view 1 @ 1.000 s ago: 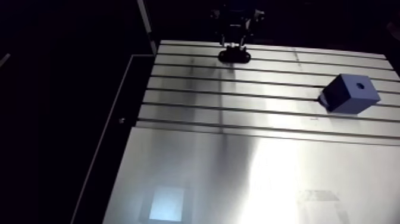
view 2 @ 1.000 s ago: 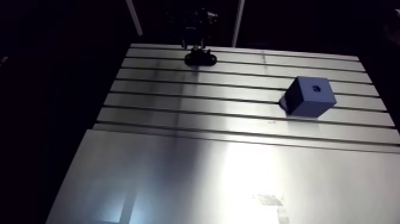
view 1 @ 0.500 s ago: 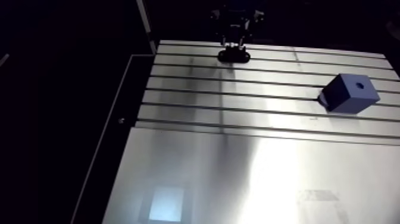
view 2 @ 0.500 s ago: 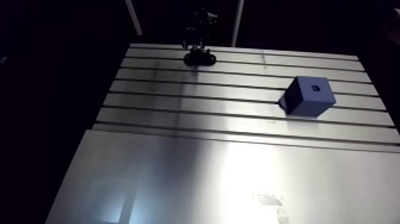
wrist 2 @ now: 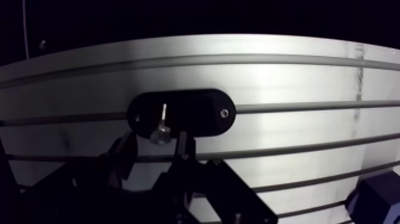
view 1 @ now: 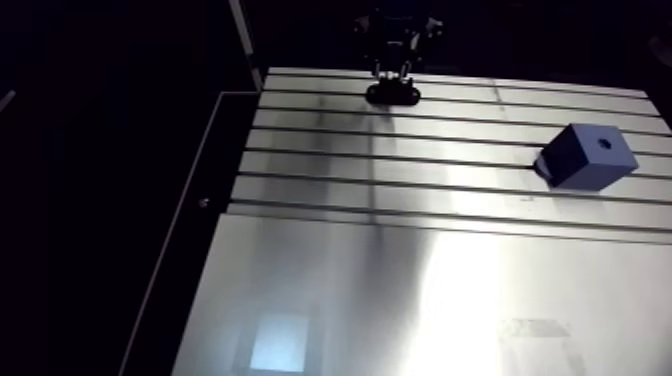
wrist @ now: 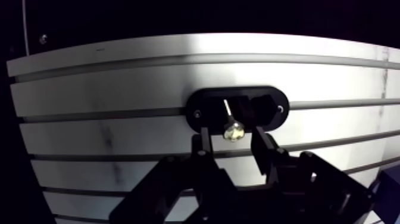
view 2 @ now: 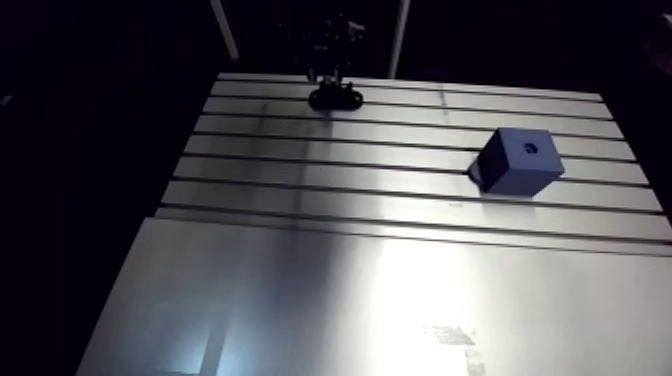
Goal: Pick up the M10 bolt and insert it into the hex recess until seated.
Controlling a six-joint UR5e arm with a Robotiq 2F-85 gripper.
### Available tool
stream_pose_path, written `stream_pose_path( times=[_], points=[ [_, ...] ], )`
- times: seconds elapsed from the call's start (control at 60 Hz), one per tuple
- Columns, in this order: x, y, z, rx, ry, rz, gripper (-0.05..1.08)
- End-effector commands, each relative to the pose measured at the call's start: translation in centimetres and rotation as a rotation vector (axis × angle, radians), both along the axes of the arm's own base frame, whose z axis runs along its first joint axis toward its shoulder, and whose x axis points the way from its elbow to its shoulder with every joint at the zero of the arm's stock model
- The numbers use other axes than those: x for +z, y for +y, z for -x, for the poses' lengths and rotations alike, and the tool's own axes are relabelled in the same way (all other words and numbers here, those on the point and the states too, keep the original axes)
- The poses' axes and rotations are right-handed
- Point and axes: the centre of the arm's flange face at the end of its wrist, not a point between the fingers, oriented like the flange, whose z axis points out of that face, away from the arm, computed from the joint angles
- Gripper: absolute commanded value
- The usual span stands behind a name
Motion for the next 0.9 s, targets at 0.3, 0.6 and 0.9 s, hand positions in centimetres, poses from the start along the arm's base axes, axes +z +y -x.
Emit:
stream_pose_path(
  times=[0.3, 0.6, 0.9],
  points=[
    [-0.34, 0.11, 0.02, 0.0, -0.004, -0.002, 0.56],
    [-0.26, 0.4, 0.16, -0.003, -0.001, 0.0, 0.58],
    [-0.38, 0.49, 0.17, -0.004, -0.004, 0.001, 0.59]
  ],
)
